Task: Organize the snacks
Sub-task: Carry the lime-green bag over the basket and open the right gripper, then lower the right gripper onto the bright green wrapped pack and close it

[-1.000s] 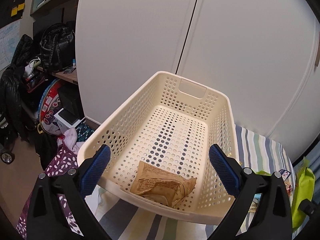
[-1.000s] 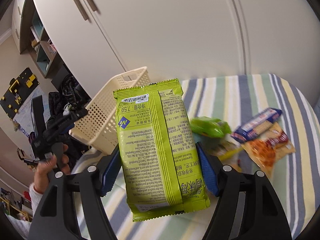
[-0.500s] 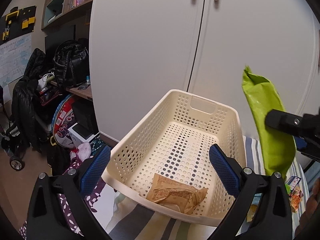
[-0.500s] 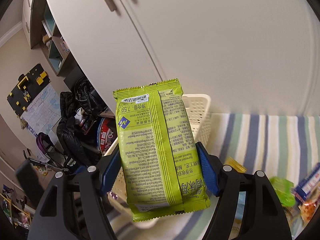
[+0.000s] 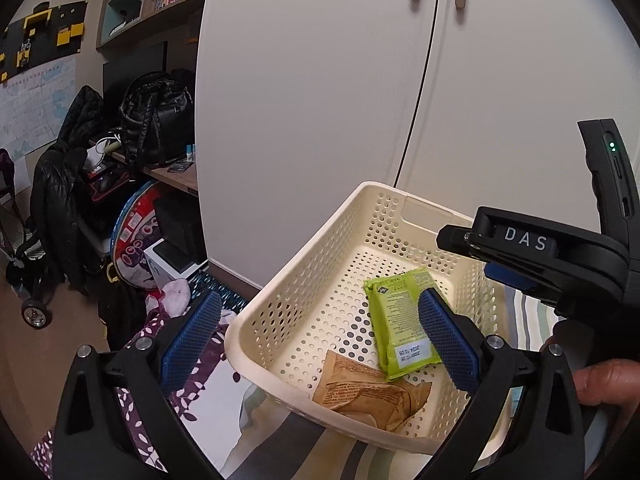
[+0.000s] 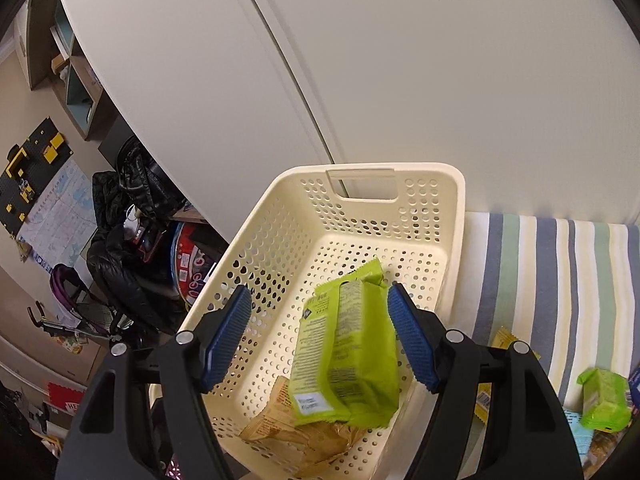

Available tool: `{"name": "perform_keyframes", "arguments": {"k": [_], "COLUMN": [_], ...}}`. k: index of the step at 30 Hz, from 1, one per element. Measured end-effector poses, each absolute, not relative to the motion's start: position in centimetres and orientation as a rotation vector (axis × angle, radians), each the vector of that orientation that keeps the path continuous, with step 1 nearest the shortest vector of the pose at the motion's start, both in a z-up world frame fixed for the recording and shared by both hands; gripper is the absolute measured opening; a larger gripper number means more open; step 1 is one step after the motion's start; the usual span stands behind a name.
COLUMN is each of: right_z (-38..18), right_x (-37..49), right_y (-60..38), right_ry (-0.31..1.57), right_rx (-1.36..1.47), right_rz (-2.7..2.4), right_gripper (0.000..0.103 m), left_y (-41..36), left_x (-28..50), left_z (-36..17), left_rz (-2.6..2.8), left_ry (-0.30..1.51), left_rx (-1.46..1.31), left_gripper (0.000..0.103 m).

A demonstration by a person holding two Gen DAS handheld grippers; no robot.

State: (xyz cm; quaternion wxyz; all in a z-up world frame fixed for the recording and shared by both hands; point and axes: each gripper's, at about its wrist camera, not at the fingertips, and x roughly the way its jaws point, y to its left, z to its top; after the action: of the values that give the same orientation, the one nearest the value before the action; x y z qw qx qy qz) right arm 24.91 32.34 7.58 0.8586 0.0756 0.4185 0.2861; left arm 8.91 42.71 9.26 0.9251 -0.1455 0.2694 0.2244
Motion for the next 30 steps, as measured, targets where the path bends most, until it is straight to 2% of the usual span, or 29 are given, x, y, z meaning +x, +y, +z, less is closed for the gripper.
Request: {"name": "perform_keyframes", "arguments": {"k": [22, 25, 30], "right_z": [8.4, 8.8, 9.2], "right_x": [20.7, 20.2, 19.5], "right_y": [25.9, 24.3, 21.3], "right_ry": [0.808, 0.788, 0.769], "right_rx": [0.166, 0.166, 0.171], "right_rz": [0.500, 0.470, 0.420], "right_gripper": [0.072, 0.084, 0.084], "left_y": [40.0, 39.0, 37.3], "left_x": [8.7, 8.7, 8.7], "left_z": [10.0, 10.1, 10.5], "left_rz": [0.374, 0.350, 0.308], "left_ry": [0.518, 0.515, 0.504], "left_rx": [-0.262, -0.248, -0.205], "left_gripper": [0.100, 0.100, 0.100]}}
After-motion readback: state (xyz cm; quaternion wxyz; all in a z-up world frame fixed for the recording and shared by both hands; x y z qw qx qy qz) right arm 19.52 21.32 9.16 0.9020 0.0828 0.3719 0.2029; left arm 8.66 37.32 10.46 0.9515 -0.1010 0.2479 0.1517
